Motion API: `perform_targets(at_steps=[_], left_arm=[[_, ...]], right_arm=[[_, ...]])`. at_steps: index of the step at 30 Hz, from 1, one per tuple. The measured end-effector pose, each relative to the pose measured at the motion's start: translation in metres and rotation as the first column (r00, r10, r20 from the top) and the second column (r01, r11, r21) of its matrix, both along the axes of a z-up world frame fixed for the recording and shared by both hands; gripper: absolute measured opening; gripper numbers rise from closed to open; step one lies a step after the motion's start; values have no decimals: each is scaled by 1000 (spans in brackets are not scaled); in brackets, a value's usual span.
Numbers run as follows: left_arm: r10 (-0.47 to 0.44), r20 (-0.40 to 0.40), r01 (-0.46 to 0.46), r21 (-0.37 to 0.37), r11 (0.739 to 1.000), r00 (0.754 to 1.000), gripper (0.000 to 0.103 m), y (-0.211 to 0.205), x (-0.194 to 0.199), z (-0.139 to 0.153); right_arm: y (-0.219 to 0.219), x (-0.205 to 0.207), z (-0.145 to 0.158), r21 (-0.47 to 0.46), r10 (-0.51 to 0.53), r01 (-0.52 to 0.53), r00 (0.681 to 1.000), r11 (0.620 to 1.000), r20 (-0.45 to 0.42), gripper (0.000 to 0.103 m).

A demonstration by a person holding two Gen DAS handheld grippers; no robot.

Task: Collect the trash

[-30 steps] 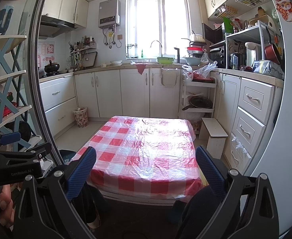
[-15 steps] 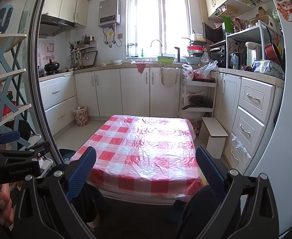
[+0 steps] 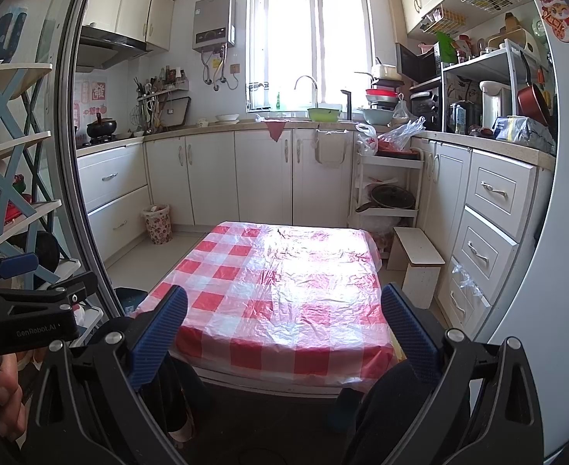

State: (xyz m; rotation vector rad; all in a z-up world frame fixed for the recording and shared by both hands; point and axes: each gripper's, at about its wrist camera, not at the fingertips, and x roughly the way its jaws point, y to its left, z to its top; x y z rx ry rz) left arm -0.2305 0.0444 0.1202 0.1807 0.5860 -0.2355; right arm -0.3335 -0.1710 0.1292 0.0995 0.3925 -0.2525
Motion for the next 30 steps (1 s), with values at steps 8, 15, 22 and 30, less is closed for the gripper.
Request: perform_targets(at_steps=[8,15,22,30], left_arm=[[0,1,0,1,1000,1000,95,0,-1,0],[0,-1,0,1,1000,1000,95,0,0,0],[3,58,-2,-7,1000,998,95,-1,-10,-2],[8,15,-7,-17,1000,1000,95,-3,-5,-4]], right_arm=[[0,0,-1,-1,1,-1,1000,1000,-1,96],[-1,1,-4,-3,6,-6,1000,1000,-2,96],[-1,0,-4,-4,9,-9,1000,1000,-2,96],[-6,-1,-5,-8,12,-12,1000,1000,5,96]])
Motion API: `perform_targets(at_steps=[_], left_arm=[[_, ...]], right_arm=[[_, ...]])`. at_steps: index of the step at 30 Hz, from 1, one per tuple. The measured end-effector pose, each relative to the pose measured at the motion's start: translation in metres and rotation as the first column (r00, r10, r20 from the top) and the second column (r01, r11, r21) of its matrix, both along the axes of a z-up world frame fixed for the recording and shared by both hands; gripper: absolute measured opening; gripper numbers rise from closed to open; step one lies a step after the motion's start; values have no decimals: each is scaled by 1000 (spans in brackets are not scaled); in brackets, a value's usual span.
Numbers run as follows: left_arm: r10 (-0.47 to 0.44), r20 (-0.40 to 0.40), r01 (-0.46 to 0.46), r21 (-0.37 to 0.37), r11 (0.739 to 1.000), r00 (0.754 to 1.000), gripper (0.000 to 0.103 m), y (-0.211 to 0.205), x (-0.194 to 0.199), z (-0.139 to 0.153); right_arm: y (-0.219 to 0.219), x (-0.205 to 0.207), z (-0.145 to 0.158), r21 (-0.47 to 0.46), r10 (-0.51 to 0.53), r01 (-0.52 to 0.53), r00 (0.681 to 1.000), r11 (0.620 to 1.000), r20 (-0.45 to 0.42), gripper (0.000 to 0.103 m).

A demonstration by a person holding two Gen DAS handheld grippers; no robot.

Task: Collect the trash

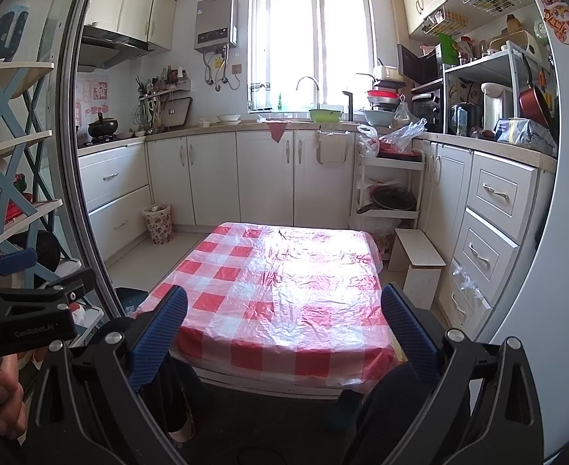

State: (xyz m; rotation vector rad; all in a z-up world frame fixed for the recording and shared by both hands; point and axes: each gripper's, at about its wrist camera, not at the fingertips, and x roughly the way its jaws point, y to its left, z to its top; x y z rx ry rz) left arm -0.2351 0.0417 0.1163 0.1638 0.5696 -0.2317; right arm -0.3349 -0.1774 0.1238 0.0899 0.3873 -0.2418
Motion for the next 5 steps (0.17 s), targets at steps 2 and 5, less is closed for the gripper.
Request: perform_targets(at_steps=[2,5], left_arm=[[8,-8,-9,-4,1000,1000,95,1,2,-1],[8,-21,-8,-11,1000,1000,95,3,4,-3]], right_arm=[[-1,-1,0,-4,-1,1,1000,1000,2,96],[-1,-1,1,-7,1,-1,1000,1000,2,96]])
